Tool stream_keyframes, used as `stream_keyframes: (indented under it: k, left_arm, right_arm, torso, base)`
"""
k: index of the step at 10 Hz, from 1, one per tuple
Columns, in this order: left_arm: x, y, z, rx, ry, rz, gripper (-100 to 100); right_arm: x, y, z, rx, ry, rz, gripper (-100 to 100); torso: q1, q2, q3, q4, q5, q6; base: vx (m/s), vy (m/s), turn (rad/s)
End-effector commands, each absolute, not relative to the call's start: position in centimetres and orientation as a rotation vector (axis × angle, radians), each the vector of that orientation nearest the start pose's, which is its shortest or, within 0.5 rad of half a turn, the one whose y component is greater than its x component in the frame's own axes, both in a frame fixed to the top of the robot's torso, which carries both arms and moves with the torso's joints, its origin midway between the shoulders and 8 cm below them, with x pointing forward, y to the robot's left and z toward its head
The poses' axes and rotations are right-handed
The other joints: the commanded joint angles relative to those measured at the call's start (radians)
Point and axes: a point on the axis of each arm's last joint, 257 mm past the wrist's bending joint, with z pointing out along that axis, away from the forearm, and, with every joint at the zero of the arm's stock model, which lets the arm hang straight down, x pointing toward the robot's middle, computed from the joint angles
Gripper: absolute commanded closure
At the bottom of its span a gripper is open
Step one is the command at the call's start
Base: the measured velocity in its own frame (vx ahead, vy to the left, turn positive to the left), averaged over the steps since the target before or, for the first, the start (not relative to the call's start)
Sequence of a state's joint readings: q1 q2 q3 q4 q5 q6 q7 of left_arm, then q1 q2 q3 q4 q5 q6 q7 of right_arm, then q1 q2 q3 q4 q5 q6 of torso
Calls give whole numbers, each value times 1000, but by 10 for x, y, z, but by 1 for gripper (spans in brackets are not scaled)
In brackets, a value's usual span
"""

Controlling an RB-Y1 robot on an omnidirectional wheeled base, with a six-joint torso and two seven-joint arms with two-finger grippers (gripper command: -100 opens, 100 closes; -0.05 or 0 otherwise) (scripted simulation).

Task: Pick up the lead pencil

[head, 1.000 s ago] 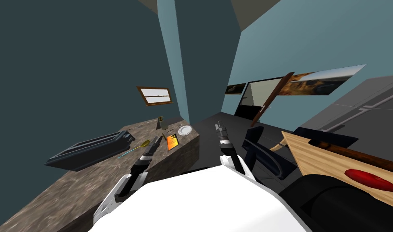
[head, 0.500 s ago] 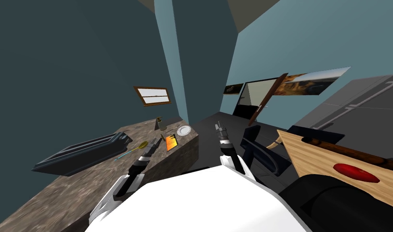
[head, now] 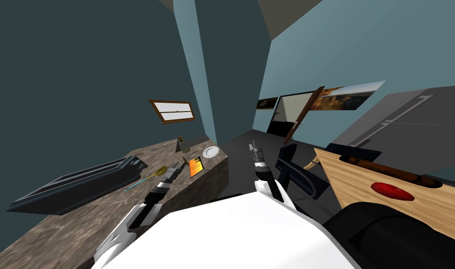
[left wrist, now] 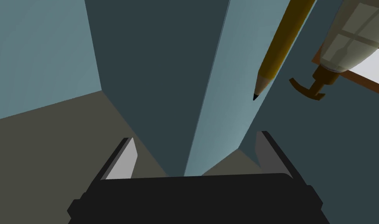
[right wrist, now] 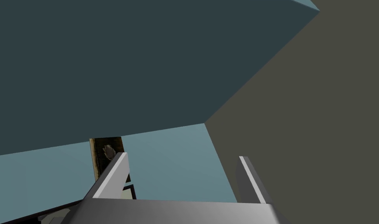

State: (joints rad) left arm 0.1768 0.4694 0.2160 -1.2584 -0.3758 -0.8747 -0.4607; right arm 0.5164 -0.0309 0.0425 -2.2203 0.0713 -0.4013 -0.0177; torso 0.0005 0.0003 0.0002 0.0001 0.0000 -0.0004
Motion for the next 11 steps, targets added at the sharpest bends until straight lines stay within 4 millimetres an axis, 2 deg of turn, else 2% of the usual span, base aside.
stream_keyframes:
  k: [1,4,5,6,7,11]
  left_arm:
    - [430,402,-222,15,1367,-406,-100]
    - [431,422,-237,49,1416,-343,-100]
    - [430,423,-239,47,1419,-342,-100]
    - [430,434,-246,61,1443,-313,-100]
    - [430,434,-246,61,1443,-313,-100]
    - [427,463,-264,98,1505,-233,-100]
  right_arm:
    - [371,-262,-30,743,797,1265,0]
    - [371,-262,-30,743,797,1265,0]
    - [371,-262,-30,743,797,1265,0]
    - [371,-262,-30,743,797,1265,0]
    - [371,-262,-30,743,797,1265,0]
    - [371,-262,-30,743,797,1265,0]
  torso:
    - [0,0,0,0,0,0]
    - [-1,0,0,0,0,0]
    - [-1,0,0,0,0,0]
    - [-1,0,0,0,0,0]
    - [-1,0,0,0,0,0]
    - [-1,-1,0,0,0,0]
  base:
    - [0,0,0]
    - [2,-11,-69]
    - [0,-5,-51]
    - [1,-5,-35]
    - [5,-11,-38]
    - [5,-13,-55]
